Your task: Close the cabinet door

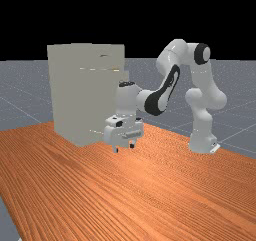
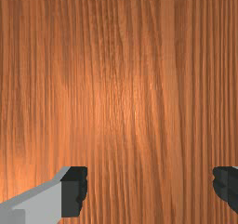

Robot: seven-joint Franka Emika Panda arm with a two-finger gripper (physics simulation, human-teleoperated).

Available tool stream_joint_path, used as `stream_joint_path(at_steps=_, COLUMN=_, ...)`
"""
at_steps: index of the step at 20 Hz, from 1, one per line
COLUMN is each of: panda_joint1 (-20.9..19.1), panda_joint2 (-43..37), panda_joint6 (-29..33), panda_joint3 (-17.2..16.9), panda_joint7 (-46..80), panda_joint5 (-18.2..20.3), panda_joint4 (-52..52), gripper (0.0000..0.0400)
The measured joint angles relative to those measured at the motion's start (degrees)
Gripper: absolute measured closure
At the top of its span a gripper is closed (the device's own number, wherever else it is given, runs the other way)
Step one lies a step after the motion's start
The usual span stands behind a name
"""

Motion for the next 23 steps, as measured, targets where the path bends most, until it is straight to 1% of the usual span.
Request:
stream_joint_path(at_steps=1, panda_joint1=0.21, panda_joint2=-0.05, panda_joint6=-0.7, panda_joint3=-0.59, panda_joint7=0.45, panda_joint5=-0.97, panda_joint4=-0.29, gripper=0.0151)
stream_joint_path(at_steps=2, panda_joint1=0.26, panda_joint2=-0.16, panda_joint6=-1.5, panda_joint3=-1.31, panda_joint7=1.84, panda_joint5=-1.49, panda_joint4=-0.72, gripper=0.0092)
stream_joint_path(at_steps=3, panda_joint1=0.16, panda_joint2=-0.28, panda_joint6=-2.03, panda_joint3=-1.8, panda_joint7=2.66, panda_joint5=-1.77, panda_joint4=-0.96, gripper=0.0056)
stream_joint_path(at_steps=4, panda_joint1=0.06, panda_joint2=-0.38, panda_joint6=-2.35, panda_joint3=-2.11, panda_joint7=3.14, panda_joint5=-1.94, panda_joint4=-1.08, gripper=0.0034)
stream_joint_path(at_steps=5, panda_joint1=0.0, panda_joint2=-0.47, panda_joint6=-2.54, panda_joint3=-2.28, panda_joint7=3.43, panda_joint5=-2.04, panda_joint4=-1.14, gripper=0.002)
stream_joint_path(at_steps=6, panda_joint1=0.12, panda_joint2=-7.26, panda_joint6=-9.65, panda_joint3=-3.88, panda_joint7=11.86, panda_joint5=-3.15, panda_joint4=-7.18, gripper=0.0168)
stream_joint_path(at_steps=7, panda_joint1=-0.41, panda_joint2=-14.36, panda_joint6=-16.27, panda_joint3=-5.4, panda_joint7=20.41, panda_joint5=-3.33, panda_joint4=-9.02, gripper=0.0258)
stream_joint_path(at_steps=8, panda_joint1=-0.1, panda_joint2=-18.65, panda_joint6=-20.8, panda_joint3=-6.13, panda_joint7=29.56, panda_joint5=-3.05, panda_joint4=-9.42, gripper=0.0313)
stream_joint_path(at_steps=9, panda_joint1=0.24, panda_joint2=-21.02, panda_joint6=-23.79, panda_joint3=-6.68, panda_joint7=38.72, panda_joint5=-2.49, panda_joint4=-9.44, gripper=0.0347)
stream_joint_path(at_steps=10, panda_joint1=0.72, panda_joint2=-22.13, panda_joint6=-25.87, panda_joint3=-7.42, panda_joint7=46.87, panda_joint5=-1.83, panda_joint4=-9.52, gripper=0.0368)
stream_joint_path(at_steps=11, panda_joint1=1.31, panda_joint2=-22.46, panda_joint6=-27.4, panda_joint3=-8.12, panda_joint7=54.91, panda_joint5=-0.94, panda_joint4=-9.56, gripper=0.038)
stream_joint_path(at_steps=13, panda_joint1=2.27, panda_joint2=-22.64, panda_joint6=-28.95, panda_joint3=-9.73, panda_joint7=70.26, panda_joint5=1.29, panda_joint4=-9.2, gripper=0.0393)
stream_joint_path(at_steps=15, panda_joint1=2.62, panda_joint2=-22.85, panda_joint6=-29.35, panda_joint3=-12.11, panda_joint7=78.0, panda_joint5=2.51, panda_joint4=-9.04, gripper=0.0397)
stream_joint_path(at_steps=17, panda_joint1=3.93, panda_joint2=-22.94, panda_joint6=-29.05, panda_joint3=-15.09, panda_joint7=80.75, panda_joint5=2.37, panda_joint4=-8.71, gripper=0.0399)
stream_joint_path(at_steps=18, panda_joint1=3.49, panda_joint2=-22.7, panda_joint6=-28.69, panda_joint3=-17.36, panda_joint7=81.11, panda_joint5=2.24, panda_joint4=-8.35, gripper=0.0399)
stream_joint_path(at_steps=21, panda_joint1=-0.49, panda_joint2=-21.07, panda_joint6=-27.62, panda_joint3=-24.83, panda_joint7=79.89, panda_joint5=1.76, panda_joint4=-7.24, gripper=0.04)
stream_joint_path(at_steps=23, panda_joint1=-1.42, panda_joint2=-20.03, panda_joint6=-27.13, panda_joint3=-28.36, panda_joint7=78.54, panda_joint5=1.42, panda_joint4=-6.36, gripper=0.04)
